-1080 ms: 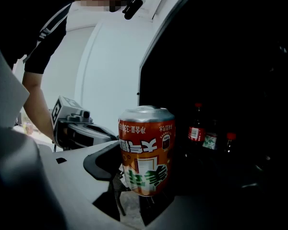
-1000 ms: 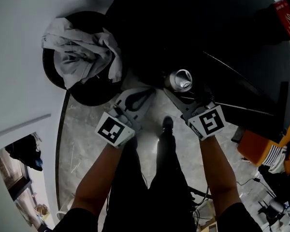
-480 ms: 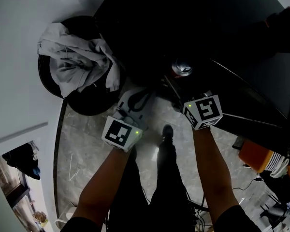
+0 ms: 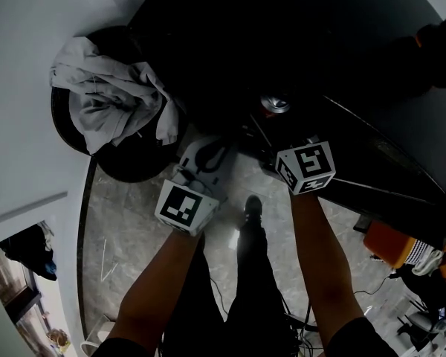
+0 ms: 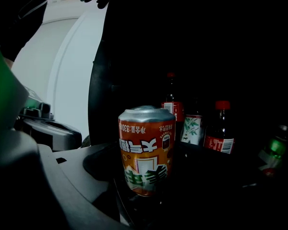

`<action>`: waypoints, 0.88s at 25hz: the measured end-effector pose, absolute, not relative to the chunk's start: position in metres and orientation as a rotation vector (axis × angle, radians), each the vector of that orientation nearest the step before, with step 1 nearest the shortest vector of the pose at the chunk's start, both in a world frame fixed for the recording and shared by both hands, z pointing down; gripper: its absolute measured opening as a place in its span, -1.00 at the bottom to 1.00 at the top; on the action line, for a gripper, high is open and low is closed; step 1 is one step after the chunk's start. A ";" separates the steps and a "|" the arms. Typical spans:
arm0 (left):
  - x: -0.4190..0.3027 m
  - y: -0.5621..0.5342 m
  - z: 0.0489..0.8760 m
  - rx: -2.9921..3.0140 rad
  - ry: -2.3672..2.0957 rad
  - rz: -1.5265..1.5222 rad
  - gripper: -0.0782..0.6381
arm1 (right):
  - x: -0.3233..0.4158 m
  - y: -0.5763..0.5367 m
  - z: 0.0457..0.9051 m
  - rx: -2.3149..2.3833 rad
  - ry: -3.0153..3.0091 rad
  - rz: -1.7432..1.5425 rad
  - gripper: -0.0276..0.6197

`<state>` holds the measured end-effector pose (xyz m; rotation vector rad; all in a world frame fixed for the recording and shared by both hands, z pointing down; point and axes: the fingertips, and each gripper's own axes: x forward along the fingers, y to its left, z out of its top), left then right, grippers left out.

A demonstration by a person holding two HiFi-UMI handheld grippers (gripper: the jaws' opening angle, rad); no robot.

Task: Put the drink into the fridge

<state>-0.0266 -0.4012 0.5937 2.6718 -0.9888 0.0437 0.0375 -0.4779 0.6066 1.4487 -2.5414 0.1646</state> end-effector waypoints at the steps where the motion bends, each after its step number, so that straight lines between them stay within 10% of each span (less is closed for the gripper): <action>1: -0.027 -0.400 0.595 2.674 -0.985 0.045 -0.75 | 0.038 -0.478 0.609 1.456 -2.539 0.173 0.09; 22: -0.027 -0.401 0.611 2.646 -0.958 0.072 -0.75 | 0.035 -0.489 0.638 1.486 -2.488 0.201 0.09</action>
